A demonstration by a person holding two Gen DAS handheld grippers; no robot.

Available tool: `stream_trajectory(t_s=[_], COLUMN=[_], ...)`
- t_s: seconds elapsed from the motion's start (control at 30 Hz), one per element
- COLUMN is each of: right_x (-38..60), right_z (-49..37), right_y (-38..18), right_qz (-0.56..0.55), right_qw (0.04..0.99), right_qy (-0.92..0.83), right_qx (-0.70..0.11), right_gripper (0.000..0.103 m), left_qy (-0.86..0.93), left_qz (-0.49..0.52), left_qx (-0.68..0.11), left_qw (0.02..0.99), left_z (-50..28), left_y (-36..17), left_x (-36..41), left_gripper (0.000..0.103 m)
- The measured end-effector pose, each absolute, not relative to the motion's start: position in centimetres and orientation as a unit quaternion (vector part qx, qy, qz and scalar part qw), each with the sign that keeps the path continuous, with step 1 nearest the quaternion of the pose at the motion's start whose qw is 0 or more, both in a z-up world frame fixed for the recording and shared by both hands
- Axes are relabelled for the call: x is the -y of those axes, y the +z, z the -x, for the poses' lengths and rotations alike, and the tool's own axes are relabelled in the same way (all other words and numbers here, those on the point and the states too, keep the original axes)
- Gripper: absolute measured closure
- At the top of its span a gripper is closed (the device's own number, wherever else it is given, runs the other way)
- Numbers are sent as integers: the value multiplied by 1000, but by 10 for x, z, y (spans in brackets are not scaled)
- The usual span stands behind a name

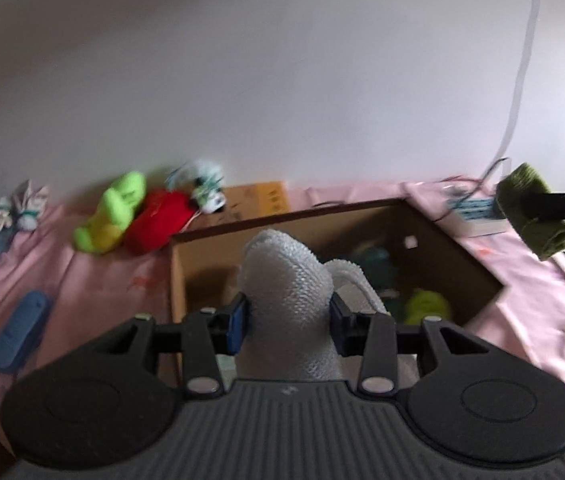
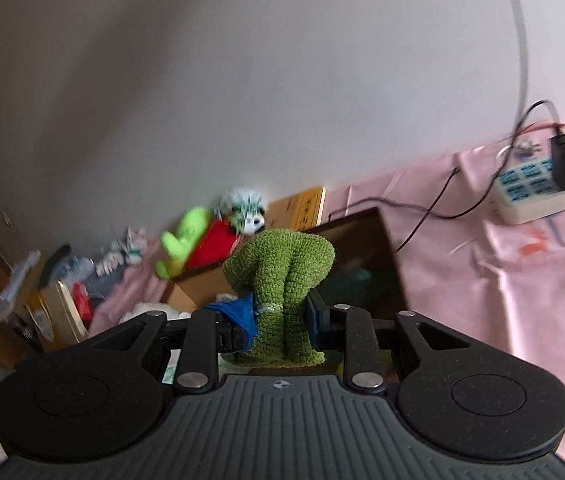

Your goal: Organize soft objects

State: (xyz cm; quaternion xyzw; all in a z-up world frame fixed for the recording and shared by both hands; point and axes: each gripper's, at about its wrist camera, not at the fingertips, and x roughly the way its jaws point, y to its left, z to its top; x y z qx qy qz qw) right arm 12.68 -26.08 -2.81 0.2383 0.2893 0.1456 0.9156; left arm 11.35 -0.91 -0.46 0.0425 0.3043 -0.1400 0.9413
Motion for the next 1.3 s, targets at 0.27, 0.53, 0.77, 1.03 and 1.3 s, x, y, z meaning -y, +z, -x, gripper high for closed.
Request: stream_trajectory(t_s=[0.27,0.53,0.77,1.03,1.3], right_x=[221,220,210,211,229], right_z=[-167,-189,-191,-189,-183], right_y=[-63,-81,-80,-74,-70], right_qz=[-177,-170,-103,-87,-145], right_qw=[916,922,934,935,922], right_qy=[106,49,20,-9,8], right_qx=[-344,-344,-342,-344,-360], right_gripper=[92,87,87,86,85], left_qy=[-93,-109,-130,-123,-119], left_qz=[-44,-54,-29,-17,-8], left_qx=[-360,-373,-364,-341,-331], left_qw=[927,920,922,932,936], left_z=[-161,-173,-170,-150,-131], left_y=[-46,-62,-58,-38,-21], left_x=[-3,-9,-13,-25,-24], left_gripper=[61,44,35,33,33])
